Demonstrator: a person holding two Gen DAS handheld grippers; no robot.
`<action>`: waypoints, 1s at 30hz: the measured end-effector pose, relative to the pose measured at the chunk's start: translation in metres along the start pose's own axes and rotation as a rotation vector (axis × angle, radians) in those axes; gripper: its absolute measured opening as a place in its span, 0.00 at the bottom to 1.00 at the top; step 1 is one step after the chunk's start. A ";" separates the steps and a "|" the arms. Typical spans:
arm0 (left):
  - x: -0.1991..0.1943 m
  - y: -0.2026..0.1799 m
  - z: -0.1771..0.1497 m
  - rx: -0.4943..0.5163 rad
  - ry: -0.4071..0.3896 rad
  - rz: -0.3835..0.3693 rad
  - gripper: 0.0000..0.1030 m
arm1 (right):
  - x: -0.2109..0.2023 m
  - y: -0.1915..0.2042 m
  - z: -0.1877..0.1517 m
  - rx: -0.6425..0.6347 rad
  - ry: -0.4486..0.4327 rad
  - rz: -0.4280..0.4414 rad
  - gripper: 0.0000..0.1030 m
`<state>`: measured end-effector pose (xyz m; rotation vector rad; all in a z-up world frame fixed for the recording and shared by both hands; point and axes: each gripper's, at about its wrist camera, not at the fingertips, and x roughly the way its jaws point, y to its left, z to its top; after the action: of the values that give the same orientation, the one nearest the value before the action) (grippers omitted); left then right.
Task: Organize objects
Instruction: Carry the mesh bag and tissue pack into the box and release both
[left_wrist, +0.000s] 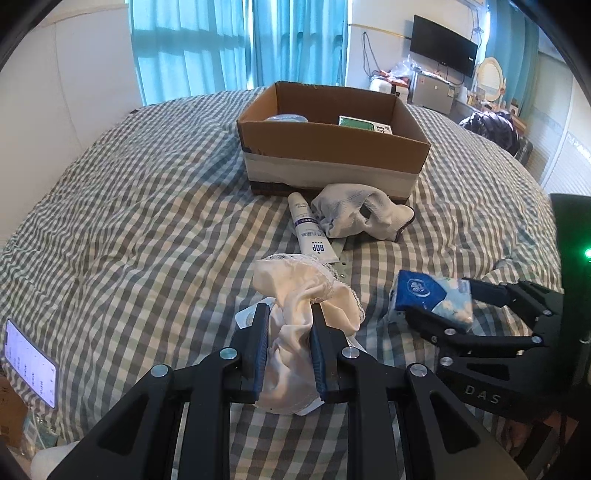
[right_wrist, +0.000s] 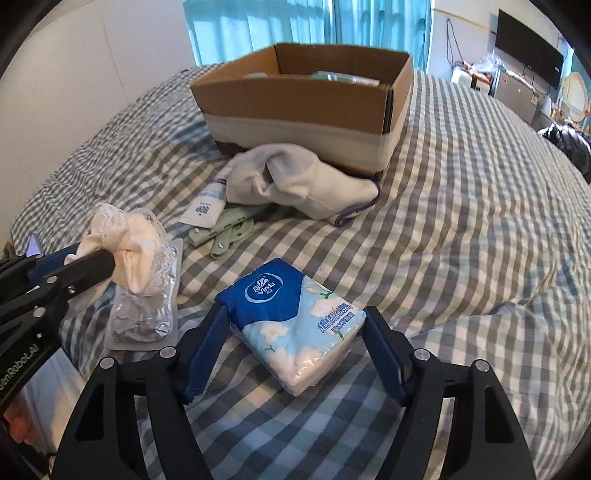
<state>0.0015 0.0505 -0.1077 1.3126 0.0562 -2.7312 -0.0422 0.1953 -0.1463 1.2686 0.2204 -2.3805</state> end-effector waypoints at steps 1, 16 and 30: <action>-0.002 -0.001 0.000 0.002 -0.005 0.007 0.20 | -0.005 0.000 -0.001 -0.006 -0.014 0.001 0.71; -0.026 0.008 0.058 0.007 -0.122 0.005 0.20 | -0.085 0.011 0.045 -0.044 -0.208 0.009 0.71; -0.028 0.029 0.179 -0.021 -0.279 -0.025 0.20 | -0.114 -0.015 0.150 -0.002 -0.343 -0.013 0.71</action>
<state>-0.1168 0.0097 0.0262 0.9206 0.0781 -2.8966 -0.1056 0.1923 0.0318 0.8392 0.1245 -2.5584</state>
